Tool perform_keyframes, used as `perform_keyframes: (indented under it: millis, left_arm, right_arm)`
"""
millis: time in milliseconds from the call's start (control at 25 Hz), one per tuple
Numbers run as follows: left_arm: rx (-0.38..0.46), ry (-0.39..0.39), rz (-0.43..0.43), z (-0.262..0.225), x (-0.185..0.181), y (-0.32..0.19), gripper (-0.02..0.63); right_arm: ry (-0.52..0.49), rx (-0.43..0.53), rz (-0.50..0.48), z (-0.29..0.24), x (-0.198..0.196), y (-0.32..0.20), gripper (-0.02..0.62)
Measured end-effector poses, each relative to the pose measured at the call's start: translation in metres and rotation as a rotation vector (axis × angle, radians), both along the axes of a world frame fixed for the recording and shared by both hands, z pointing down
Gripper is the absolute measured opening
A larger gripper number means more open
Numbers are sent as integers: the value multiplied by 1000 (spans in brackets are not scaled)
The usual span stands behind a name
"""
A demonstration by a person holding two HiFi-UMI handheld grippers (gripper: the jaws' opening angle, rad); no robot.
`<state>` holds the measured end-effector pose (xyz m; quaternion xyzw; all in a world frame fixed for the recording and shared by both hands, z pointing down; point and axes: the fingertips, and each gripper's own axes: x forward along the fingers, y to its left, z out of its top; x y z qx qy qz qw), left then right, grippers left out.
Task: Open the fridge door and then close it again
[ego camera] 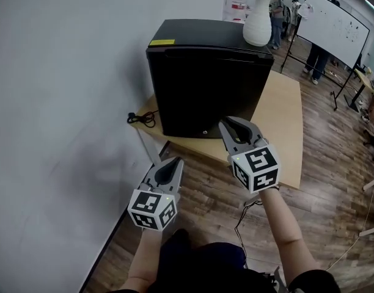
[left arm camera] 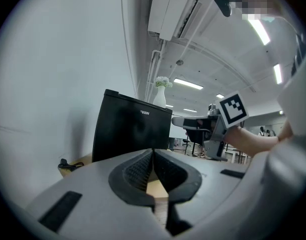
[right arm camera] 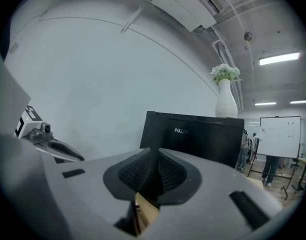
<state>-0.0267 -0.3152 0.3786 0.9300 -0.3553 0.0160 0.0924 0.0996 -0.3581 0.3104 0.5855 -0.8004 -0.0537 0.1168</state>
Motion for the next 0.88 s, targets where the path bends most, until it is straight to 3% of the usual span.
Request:
perform_keyframes:
  millis: [600,880]
  left_arm:
    - [-7,48,-58,2,35,1,9]
    - [-22,45,-79,7,39,-4,9]
  right_arm:
    - [-369,-69,63,57,33,68,-9]
    - [-369,-89,118,73,53,73,-11]
